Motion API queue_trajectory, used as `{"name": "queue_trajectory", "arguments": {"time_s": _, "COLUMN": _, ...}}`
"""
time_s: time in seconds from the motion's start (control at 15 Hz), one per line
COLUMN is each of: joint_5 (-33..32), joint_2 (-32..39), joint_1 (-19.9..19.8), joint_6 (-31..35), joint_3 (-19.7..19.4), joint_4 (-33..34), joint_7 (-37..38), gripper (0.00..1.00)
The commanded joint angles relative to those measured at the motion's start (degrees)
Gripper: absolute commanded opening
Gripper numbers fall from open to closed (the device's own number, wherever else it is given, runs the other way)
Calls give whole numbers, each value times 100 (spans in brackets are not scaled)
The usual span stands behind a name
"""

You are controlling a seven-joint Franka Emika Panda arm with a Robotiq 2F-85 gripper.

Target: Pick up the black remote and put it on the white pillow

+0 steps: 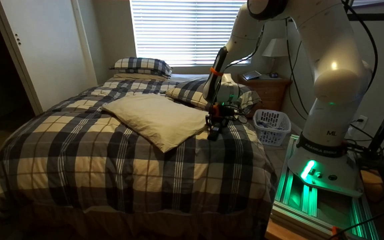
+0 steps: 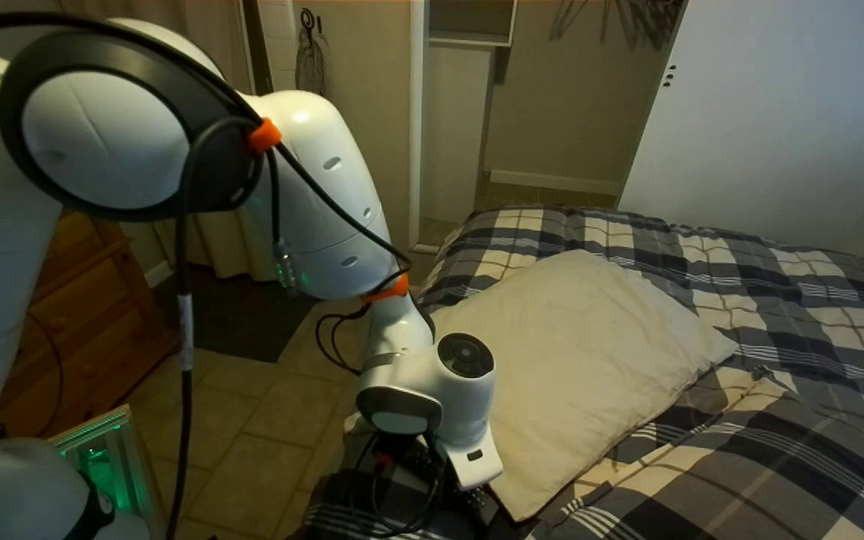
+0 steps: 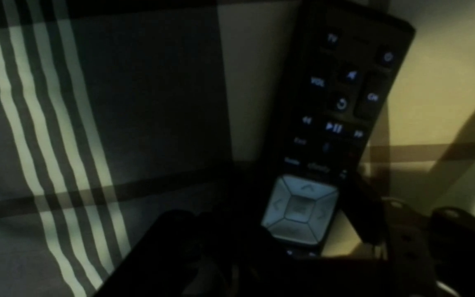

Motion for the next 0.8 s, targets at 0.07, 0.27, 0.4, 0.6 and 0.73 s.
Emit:
{"name": "queue_trajectory", "arguments": {"time_s": 0.07, "joint_5": -120, "joint_2": -148, "joint_1": 223, "joint_6": -111, "joint_3": -140, "joint_4": -68, "joint_7": 86, "gripper": 35}}
{"name": "queue_trajectory", "arguments": {"time_s": 0.27, "joint_5": -475, "joint_2": -768, "joint_1": 844, "joint_6": -307, "joint_3": -541, "joint_4": -562, "joint_7": 293, "gripper": 35}}
{"name": "queue_trajectory", "arguments": {"time_s": 0.4, "joint_5": -965, "joint_2": -1167, "joint_1": 1369, "joint_6": -429, "joint_3": -923, "joint_4": -792, "joint_7": 426, "gripper": 35}}
{"name": "queue_trajectory", "arguments": {"time_s": 0.6, "joint_5": -2042, "joint_2": -1625, "joint_1": 2170, "joint_6": -704, "joint_3": -1621, "joint_4": -896, "joint_7": 912, "gripper": 35}}
{"name": "queue_trajectory", "arguments": {"time_s": 0.73, "joint_5": -2805, "joint_2": -1894, "joint_1": 2499, "joint_6": -882, "joint_3": -1923, "joint_4": -846, "joint_7": 1249, "gripper": 35}}
